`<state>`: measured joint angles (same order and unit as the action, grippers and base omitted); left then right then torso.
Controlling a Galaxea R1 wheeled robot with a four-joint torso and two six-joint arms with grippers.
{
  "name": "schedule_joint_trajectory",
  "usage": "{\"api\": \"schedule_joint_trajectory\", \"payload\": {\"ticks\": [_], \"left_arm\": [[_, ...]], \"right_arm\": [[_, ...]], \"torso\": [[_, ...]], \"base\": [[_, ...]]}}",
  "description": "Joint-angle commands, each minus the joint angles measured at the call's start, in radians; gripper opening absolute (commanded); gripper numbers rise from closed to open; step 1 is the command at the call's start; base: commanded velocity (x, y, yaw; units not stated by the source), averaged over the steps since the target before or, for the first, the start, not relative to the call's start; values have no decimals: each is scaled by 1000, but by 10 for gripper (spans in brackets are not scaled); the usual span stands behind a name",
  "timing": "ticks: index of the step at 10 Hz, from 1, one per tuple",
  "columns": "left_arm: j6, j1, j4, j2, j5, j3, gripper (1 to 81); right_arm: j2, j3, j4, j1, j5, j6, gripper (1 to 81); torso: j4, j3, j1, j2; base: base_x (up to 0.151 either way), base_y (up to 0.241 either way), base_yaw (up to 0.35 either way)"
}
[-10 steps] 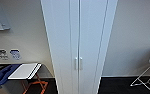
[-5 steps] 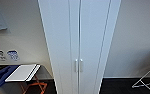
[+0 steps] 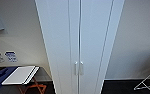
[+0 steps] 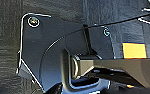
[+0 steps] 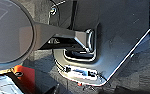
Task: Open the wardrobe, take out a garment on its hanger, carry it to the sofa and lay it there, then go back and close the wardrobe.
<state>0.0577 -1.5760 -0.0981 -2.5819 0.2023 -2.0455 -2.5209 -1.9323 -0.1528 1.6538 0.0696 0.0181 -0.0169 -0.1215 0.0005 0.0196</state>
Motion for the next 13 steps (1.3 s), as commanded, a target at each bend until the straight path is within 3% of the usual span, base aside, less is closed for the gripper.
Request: {"api": "schedule_joint_trajectory", "payload": {"ticks": [1, 13], "left_arm": [[-1, 21, -15, 18, -52, 16, 811], [-1, 21, -20, 11, -52, 15, 811]], "right_arm": [[25, 18, -13, -25, -59, -6, 811], [14, 17, -14, -35, -59, -6, 811]], "torso": [[0, 0, 0, 0], [0, 0, 1, 0]], "base": [[107, 0, 0], [96, 0, 0]]}}
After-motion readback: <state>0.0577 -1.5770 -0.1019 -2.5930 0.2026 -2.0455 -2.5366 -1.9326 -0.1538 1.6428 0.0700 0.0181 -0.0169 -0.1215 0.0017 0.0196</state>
